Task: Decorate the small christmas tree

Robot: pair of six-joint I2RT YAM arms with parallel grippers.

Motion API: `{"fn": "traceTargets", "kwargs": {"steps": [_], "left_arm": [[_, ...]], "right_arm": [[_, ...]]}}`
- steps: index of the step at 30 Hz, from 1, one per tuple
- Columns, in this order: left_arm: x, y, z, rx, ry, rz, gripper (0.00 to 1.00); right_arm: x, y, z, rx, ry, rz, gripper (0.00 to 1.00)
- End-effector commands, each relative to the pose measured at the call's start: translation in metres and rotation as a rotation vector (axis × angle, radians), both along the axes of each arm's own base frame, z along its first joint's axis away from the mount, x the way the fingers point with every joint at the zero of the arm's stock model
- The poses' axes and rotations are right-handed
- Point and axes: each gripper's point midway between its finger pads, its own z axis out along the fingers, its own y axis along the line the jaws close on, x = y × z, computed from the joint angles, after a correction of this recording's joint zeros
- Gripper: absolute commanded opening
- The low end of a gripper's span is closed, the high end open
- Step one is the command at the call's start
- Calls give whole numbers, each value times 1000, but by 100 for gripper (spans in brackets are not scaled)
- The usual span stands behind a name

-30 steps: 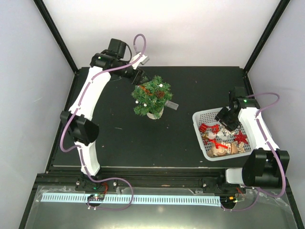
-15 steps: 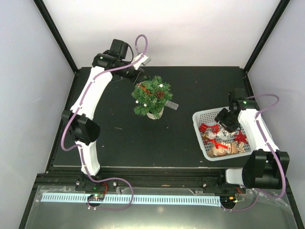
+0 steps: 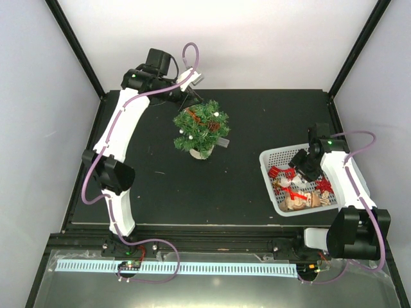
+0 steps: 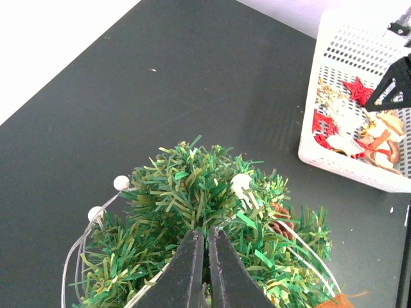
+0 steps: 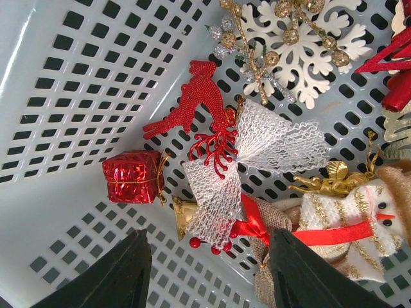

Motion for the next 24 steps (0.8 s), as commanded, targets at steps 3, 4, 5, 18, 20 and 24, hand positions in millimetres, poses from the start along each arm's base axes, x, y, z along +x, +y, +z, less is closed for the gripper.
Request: {"fn": "traceTargets", "kwargs": {"steps": [3, 4, 5, 18, 20, 24], "left_arm": [[-23, -6, 44, -55, -153, -138, 2], [-27, -6, 45, -66, -154, -164, 2], [-31, -6, 46, -79, -159, -192, 2], [-74, 7, 63, -253, -280, -499, 2], [-85, 10, 61, -256, -316, -560, 2], [-100, 13, 50, -241, -341, -631, 2]], "right_arm": [[0, 1, 1, 14, -24, 4, 52], [-1, 2, 1, 16, -24, 5, 52], [-1, 2, 0, 16, -23, 7, 52], [-9, 3, -8, 16, -6, 23, 52], [-10, 3, -9, 19, -4, 25, 52], [-12, 4, -10, 23, -2, 26, 52]]}}
